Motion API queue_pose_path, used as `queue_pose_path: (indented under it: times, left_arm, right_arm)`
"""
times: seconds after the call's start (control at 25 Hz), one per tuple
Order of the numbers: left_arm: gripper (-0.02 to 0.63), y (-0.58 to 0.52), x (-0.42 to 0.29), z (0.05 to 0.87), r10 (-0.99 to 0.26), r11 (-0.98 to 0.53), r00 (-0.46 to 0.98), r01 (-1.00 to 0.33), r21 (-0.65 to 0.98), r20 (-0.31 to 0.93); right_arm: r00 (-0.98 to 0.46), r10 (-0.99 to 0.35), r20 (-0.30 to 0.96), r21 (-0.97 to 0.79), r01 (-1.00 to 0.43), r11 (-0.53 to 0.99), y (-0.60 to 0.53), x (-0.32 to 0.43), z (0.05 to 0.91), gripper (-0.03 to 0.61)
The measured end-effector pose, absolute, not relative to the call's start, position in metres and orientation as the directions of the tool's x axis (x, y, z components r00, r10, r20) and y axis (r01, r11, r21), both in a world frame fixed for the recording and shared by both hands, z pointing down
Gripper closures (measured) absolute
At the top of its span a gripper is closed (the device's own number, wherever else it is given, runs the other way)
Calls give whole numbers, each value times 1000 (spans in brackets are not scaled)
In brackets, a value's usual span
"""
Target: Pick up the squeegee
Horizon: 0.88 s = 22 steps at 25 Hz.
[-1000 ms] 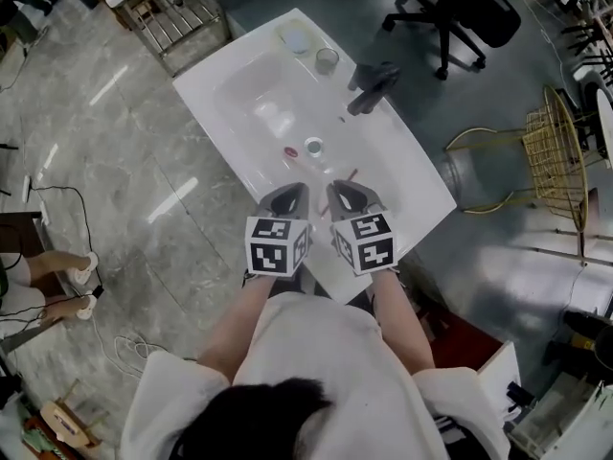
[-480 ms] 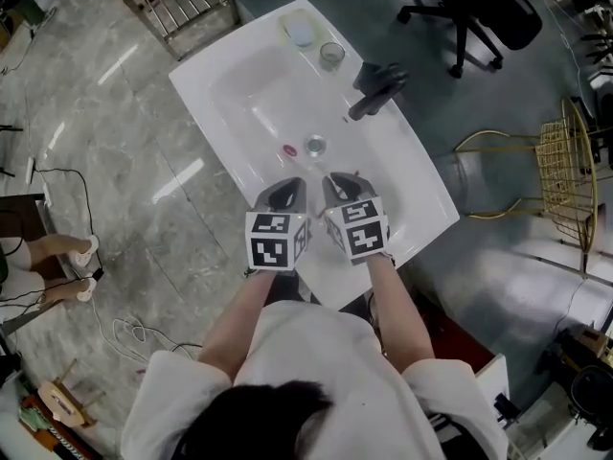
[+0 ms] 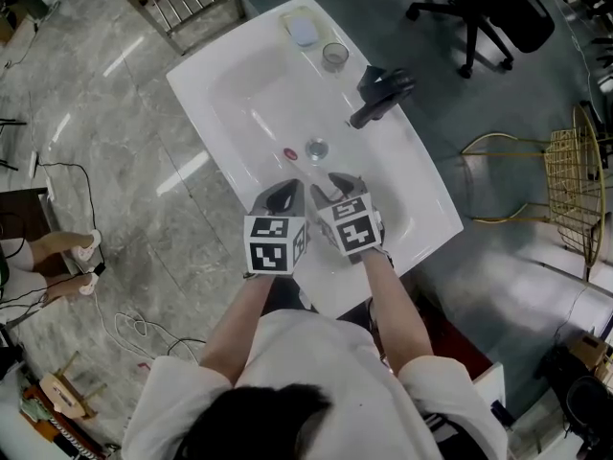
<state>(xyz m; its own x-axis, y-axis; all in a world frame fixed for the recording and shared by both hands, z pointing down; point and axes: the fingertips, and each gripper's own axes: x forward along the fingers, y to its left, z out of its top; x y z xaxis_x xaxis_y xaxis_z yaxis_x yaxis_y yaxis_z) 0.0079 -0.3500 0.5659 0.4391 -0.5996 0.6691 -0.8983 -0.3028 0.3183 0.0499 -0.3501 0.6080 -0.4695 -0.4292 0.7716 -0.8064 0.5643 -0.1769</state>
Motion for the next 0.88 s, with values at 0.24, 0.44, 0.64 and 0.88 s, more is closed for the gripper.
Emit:
queue_pose_path:
  times: [0.24, 0.44, 0.64, 0.88]
  left_arm:
    - [584, -359, 5, 568, -606, -275, 424, -906, 323, 673]
    - [584, -366, 5, 562, -608, -268, 421, -907, 325, 673]
    - [584, -371, 3, 562, -608, -263, 416, -909, 324, 676]
    - [584, -370, -5, 567, -609, -244, 402, -915, 322, 683]
  right_arm:
    - [-473, -382, 794, -173, -778, 604, -353, 45, 628, 402]
    - [-465, -357, 810, -160, -762, 627, -359, 43, 643, 400]
    - [-446, -321, 836, -144, -742, 655, -361, 40, 658, 400]
    - [-421, -291, 859, -114, -712, 692, -360, 36, 675, 400]
